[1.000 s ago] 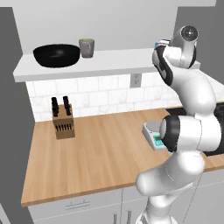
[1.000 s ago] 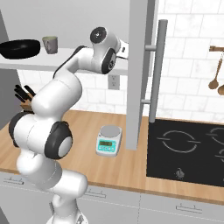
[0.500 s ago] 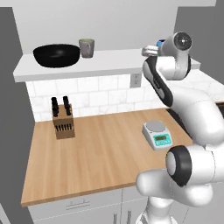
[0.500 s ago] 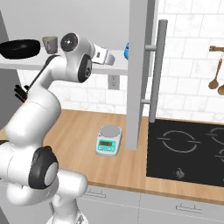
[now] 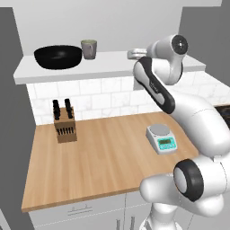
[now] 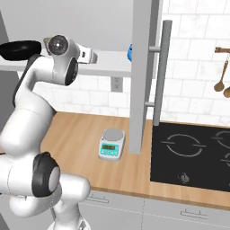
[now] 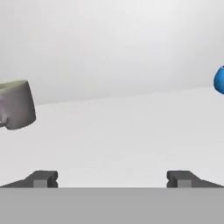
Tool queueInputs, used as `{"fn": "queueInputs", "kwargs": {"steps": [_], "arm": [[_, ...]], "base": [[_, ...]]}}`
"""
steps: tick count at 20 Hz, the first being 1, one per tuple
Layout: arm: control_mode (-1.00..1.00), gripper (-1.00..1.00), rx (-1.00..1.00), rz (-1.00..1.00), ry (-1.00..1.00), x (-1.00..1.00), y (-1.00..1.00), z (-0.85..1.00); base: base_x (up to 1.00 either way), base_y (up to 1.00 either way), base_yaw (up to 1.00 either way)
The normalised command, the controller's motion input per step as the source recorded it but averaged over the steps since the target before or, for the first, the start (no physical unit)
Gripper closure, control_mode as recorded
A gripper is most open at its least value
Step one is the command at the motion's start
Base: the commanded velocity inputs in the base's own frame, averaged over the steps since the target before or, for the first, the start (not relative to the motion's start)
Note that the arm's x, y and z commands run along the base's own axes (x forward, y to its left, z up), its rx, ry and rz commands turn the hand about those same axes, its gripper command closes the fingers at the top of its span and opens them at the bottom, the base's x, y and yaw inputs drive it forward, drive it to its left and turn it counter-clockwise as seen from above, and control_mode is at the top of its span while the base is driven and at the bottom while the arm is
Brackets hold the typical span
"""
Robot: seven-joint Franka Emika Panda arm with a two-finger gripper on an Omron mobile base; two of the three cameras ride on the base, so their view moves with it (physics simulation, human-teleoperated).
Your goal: Gather all objects into one cabinet and sort the glasses and bowls to opposite sides.
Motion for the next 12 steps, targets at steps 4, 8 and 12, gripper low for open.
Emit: {"fn": "queueInputs", "kwargs": {"steps": [4,8,12], "arm": [[-1.00,-1.00,0.00,0.11,0.00,-0.04,0.63,0.58],[-1.00,-1.00,-0.08,0.01,-0.03,-0.30,0.66,0.34],[-1.00,-1.00,-0.13,0.00,-0.02,-0.42,0.74,0.00]], "base": [[0.00,0.00,0.00],[0.00,0.00,0.00],[0.00,0.00,0.00]]}}
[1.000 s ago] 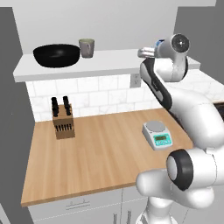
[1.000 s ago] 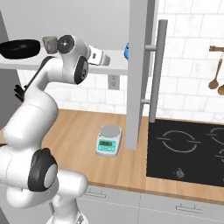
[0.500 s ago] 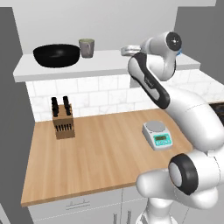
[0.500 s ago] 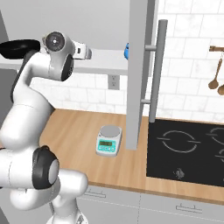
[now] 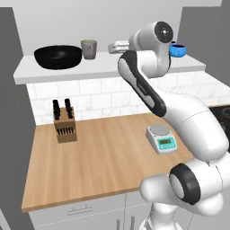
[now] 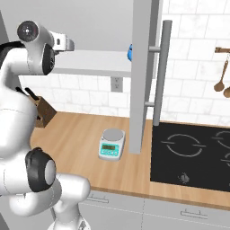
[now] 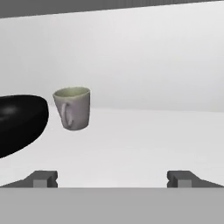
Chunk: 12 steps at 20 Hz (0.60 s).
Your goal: Gather all objects into one cabinet and sort the glasses and bowls to opposite sides.
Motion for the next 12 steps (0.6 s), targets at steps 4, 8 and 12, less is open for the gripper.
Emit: {"fn": "queueInputs", "kwargs": {"steps": [4,8,12], "arm": [[-1.00,-1.00,-0.08,0.00,0.00,-0.23,0.56,0.00],[-1.00,-1.00,0.00,0.01,0.00,0.00,0.28,0.00],[-1.00,-1.00,0.00,0.01,0.00,0.00,0.35,0.00]], "base": [[0.00,0.00,0.00],[0.00,0.00,0.00],[0.00,0.00,0.00]]}}
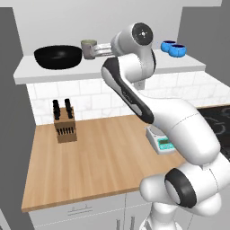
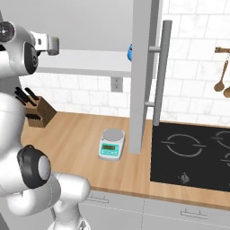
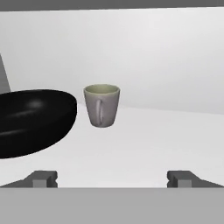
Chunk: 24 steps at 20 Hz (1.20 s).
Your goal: Gather all objects into one cabinet and sort the glasses and bowls to opposite sides.
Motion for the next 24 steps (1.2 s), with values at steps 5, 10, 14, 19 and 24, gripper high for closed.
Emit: {"fn": "queueInputs", "kwargs": {"steps": [5,10,14,19,24], "arm": [[-1.00,-1.00,0.00,0.02,0.00,0.00,0.35,-0.04],[-1.00,-1.00,0.00,0.02,0.00,0.11,0.12,-0.08],[-1.00,-1.00,0.01,0.01,0.00,0.20,0.00,-0.06],[-1.00,-1.00,0.00,0.01,0.00,0.18,0.00,-0.03],[-1.00,-1.00,0.00,0.00,0.00,0.25,0.00,0.00]], "base": [[0.00,0.00,0.00],[0.00,0.00,0.00],[0.00,0.00,0.00],[0.00,0.00,0.00],[0.00,0.00,0.00]]}}
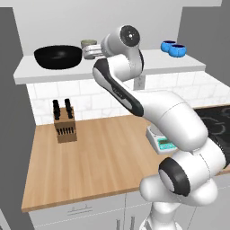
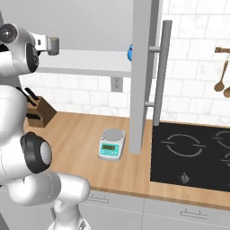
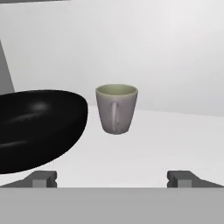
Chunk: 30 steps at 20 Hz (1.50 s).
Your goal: Gather all objects into one cabinet and sort the glasses and bowls to opposite sides.
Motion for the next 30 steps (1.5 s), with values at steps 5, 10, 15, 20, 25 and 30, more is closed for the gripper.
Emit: {"fn": "queueInputs", "kwargs": {"steps": [5,10,15,20,25,30], "arm": [[-1.00,-1.00,0.01,0.00,0.00,0.34,0.00,0.00],[-1.00,-1.00,0.00,0.00,0.00,0.44,0.03,-0.02],[-1.00,-1.00,0.00,0.00,0.00,0.37,0.11,-0.10],[-1.00,-1.00,0.00,0.00,0.00,0.31,0.14,-0.04],[-1.00,-1.00,0.00,0.00,0.00,0.28,0.04,-0.04],[-1.00,-1.00,0.00,0.00,0.00,0.23,0.00,-0.11]], "base": [[0.00,0.00,0.00],[0.00,0.00,0.00],[0.00,0.00,0.00],[0.00,0.00,0.00],[0.00,0.00,0.00],[0.00,0.00,0.00]]}}
